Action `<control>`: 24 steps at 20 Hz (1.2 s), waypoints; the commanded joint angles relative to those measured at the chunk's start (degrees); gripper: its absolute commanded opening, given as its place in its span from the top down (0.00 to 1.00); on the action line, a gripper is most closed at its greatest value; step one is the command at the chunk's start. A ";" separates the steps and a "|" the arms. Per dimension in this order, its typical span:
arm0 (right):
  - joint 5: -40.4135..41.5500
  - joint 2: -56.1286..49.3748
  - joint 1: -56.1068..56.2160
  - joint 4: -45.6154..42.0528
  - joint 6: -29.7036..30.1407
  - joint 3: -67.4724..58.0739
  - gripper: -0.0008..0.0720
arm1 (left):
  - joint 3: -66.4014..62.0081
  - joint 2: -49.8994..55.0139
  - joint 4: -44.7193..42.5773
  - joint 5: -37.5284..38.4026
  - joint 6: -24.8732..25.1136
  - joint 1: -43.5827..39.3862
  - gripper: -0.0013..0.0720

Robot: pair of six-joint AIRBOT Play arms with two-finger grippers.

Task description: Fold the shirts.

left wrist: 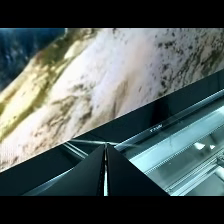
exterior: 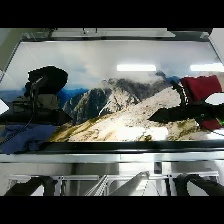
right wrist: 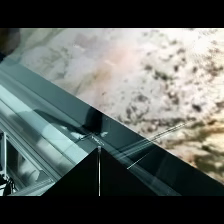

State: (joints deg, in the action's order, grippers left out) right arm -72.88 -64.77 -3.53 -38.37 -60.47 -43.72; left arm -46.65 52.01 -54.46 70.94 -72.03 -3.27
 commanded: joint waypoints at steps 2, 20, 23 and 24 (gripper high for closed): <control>-0.02 0.04 0.04 0.00 -0.02 0.02 0.97 | 0.04 -0.04 0.02 -0.02 0.02 -0.04 0.97; 0.00 0.04 0.07 0.02 -0.02 0.02 0.97 | 0.02 -0.04 0.11 -1.70 0.00 -0.04 0.97; 0.24 0.04 0.07 0.07 -0.02 0.02 0.97 | 0.04 0.09 0.02 -5.70 0.00 -0.04 0.97; 0.70 0.04 0.07 0.13 -0.04 0.02 0.96 | 0.04 0.09 0.04 -6.78 0.00 -0.04 0.97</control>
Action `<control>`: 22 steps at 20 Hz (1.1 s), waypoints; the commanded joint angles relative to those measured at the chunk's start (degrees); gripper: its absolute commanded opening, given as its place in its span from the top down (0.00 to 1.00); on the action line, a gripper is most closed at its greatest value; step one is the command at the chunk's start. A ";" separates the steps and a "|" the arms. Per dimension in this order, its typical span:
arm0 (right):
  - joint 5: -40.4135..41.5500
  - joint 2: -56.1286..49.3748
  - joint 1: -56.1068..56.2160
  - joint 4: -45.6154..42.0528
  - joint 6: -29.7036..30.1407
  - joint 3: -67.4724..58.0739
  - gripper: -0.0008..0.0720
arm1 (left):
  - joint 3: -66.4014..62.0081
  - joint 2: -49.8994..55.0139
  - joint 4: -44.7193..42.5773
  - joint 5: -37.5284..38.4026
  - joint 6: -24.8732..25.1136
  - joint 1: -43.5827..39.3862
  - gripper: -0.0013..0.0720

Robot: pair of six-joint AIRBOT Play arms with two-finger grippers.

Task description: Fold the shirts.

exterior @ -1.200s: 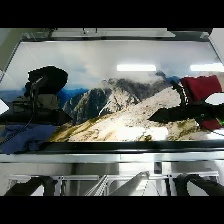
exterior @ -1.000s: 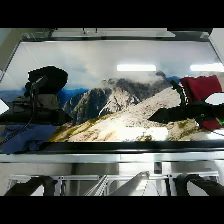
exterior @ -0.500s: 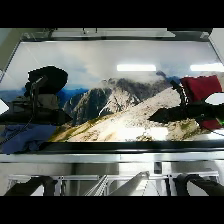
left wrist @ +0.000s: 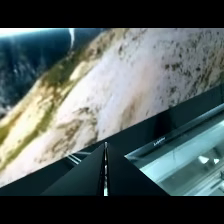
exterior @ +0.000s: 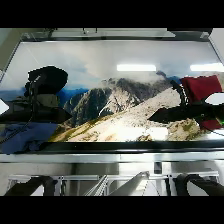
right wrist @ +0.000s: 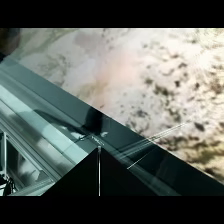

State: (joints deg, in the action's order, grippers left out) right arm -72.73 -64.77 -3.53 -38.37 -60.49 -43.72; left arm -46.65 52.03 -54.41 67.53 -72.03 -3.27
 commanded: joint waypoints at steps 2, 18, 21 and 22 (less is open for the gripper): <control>2.71 0.02 0.04 1.25 0.00 0.02 0.96 | -0.04 0.04 -0.44 -6.73 0.55 0.11 0.97; 7.45 -2.05 0.04 11.67 0.00 0.02 0.15 | -33.29 34.38 -15.93 -12.48 1.38 25.16 0.01; 7.43 -2.05 0.04 11.67 0.00 0.02 0.15 | -36.63 41.81 -15.93 -12.13 1.44 21.90 0.01; 7.43 -2.05 0.07 11.67 0.00 0.02 0.15 | -38.05 44.17 -15.98 -11.82 1.42 20.55 0.01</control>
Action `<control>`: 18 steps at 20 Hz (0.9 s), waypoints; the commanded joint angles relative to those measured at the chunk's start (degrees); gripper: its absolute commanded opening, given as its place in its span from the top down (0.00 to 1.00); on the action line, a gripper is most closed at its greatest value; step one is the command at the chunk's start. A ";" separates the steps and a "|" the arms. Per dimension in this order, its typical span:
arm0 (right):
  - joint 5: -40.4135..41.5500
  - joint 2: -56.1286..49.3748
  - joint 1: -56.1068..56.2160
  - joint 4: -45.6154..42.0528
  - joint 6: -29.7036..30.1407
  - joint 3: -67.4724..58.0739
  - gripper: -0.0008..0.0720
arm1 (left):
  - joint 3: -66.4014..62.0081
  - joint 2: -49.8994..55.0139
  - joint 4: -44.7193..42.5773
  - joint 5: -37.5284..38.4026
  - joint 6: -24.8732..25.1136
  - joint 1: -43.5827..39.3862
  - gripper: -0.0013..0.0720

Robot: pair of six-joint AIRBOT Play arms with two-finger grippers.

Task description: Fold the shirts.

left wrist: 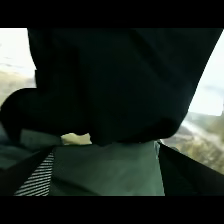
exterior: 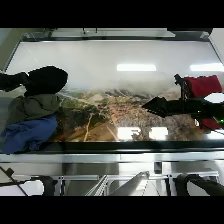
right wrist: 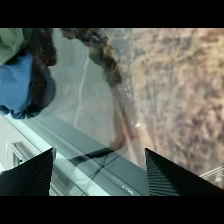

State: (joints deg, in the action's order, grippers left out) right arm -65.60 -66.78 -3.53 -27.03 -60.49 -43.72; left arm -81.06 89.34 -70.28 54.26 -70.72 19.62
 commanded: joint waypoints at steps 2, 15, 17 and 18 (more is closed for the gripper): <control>0.28 -0.04 0.07 0.33 0.00 0.02 0.15 | -6.38 10.86 -0.17 2.45 0.11 -4.46 0.03; -4.07 0.02 -4.70 7.74 2.75 -3.19 0.66 | -36.02 4.46 29.00 23.98 -2.54 -21.00 0.99; -10.12 0.04 -9.01 15.21 6.80 -6.05 0.66 | -36.92 0.66 32.89 19.02 -2.93 -24.85 0.99; -12.57 0.07 -11.06 17.84 7.63 -7.45 0.66 | -36.94 -1.29 33.55 15.85 -3.89 -26.58 0.96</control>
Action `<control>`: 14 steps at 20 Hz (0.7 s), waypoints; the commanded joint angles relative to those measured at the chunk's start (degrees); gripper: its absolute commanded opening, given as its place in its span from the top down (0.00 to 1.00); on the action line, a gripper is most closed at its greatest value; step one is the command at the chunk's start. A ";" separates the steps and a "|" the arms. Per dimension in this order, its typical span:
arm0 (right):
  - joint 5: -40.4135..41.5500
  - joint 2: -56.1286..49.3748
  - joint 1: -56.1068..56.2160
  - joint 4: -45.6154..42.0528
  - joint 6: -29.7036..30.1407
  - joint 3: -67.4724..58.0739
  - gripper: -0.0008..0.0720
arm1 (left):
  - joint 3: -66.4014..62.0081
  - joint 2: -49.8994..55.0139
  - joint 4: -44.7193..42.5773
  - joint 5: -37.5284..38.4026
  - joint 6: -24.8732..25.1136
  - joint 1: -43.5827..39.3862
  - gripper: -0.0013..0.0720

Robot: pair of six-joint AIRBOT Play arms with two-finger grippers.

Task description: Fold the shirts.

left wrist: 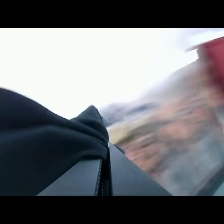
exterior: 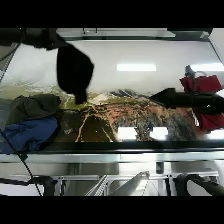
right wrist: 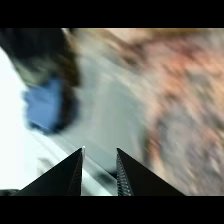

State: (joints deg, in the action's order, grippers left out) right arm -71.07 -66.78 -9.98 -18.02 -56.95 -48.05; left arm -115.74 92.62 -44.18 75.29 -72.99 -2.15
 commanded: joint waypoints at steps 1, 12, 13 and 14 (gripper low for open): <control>-9.27 0.15 -6.73 10.93 4.31 -4.44 0.66 | -2.25 -6.10 8.24 -7.17 -2.82 -6.29 0.96; -14.05 1.09 -12.31 5.66 7.52 -6.08 0.66 | 19.12 -8.28 7.61 -0.70 -4.76 -14.53 0.96; -13.42 1.09 -12.31 3.17 7.54 -6.08 0.64 | 22.36 -7.50 7.61 -0.52 -3.13 -14.38 0.96; -12.72 1.09 -12.31 0.76 7.54 -6.08 0.54 | 24.61 -6.54 7.61 -0.09 -0.85 -13.97 0.74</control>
State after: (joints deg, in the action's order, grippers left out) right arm -84.60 -65.69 -22.09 -11.35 -50.17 -54.04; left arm -98.94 84.82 -36.53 73.82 -77.12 -16.03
